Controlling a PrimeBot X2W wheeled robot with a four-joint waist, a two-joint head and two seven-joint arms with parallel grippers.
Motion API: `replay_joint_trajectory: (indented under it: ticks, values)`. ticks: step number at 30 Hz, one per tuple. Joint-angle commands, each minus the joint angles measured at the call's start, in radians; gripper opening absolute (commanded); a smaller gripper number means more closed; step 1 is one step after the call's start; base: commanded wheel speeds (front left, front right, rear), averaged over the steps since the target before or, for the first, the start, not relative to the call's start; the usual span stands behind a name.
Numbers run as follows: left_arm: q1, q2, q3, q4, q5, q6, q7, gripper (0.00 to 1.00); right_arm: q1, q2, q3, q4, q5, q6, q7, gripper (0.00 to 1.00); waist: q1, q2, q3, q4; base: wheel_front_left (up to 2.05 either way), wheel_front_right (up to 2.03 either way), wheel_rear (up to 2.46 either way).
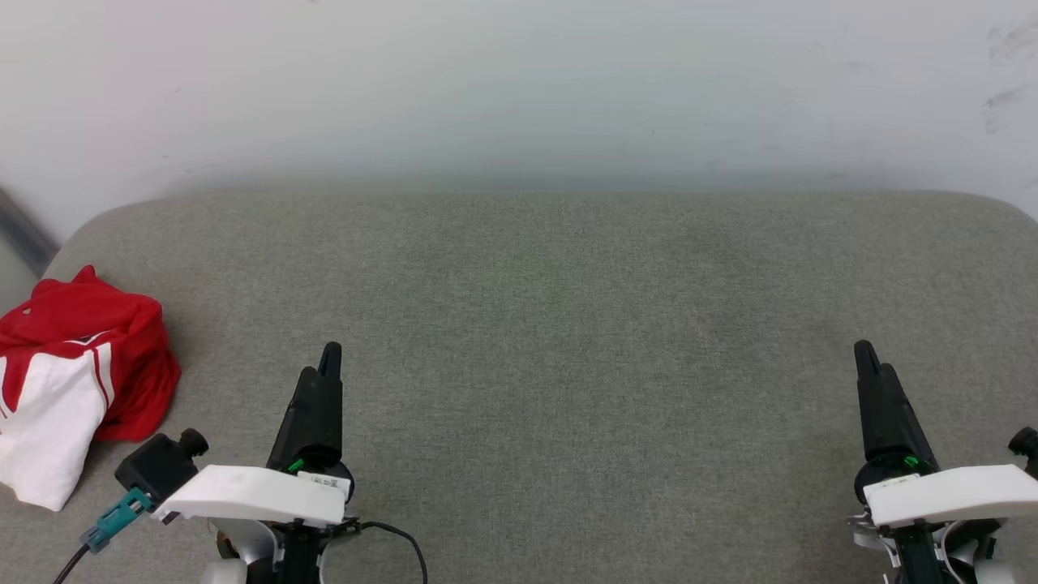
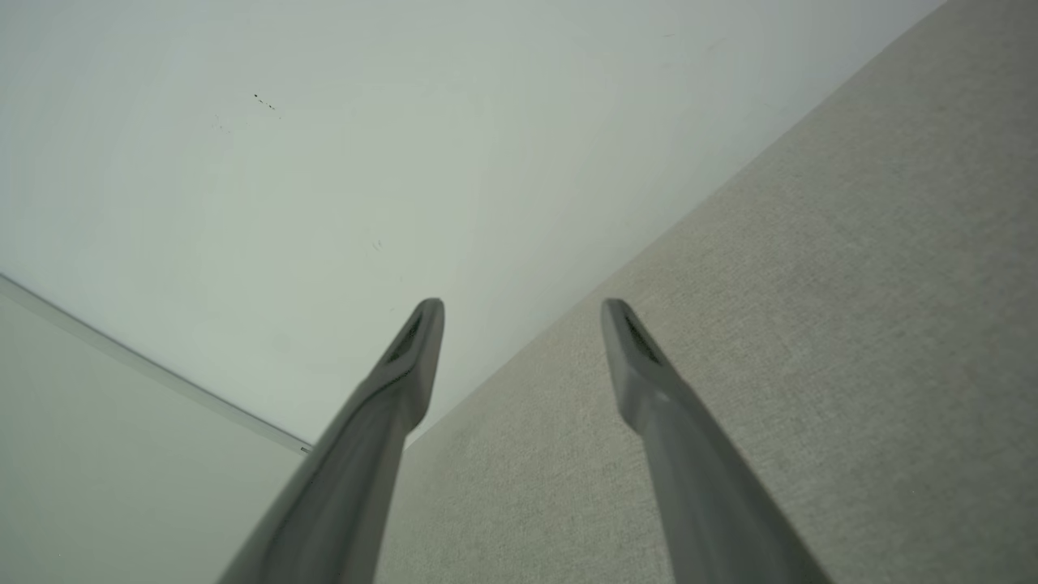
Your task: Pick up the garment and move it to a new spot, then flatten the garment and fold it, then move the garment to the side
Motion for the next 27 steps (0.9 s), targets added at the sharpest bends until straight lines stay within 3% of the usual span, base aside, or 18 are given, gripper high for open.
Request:
replay_joint_trajectory:
  ticks: [1,13,27]
  values:
    - [-0.02,0.003,-0.006,-0.018,0.051,0.0,-0.011,1.0,-0.003,0.0,0.003,-0.025,-0.048,0.0,-0.008,1.0,0.0,0.0,0.0,0.0,0.0,0.0,0.0]
    - [-0.007,0.022,-0.045,-0.016,0.315,0.0,-0.049,1.0,0.017,0.001,0.003,-0.072,-0.278,0.0,-0.007,1.0,0.0,0.0,-0.004,0.004,0.0,0.0,0.0]
    - [-0.008,0.037,-0.071,-0.004,0.518,0.008,-0.087,1.0,0.024,0.001,-0.002,-0.1,-0.478,0.0,-0.004,1.0,0.0,0.0,-0.007,0.007,0.0,0.0,0.0]
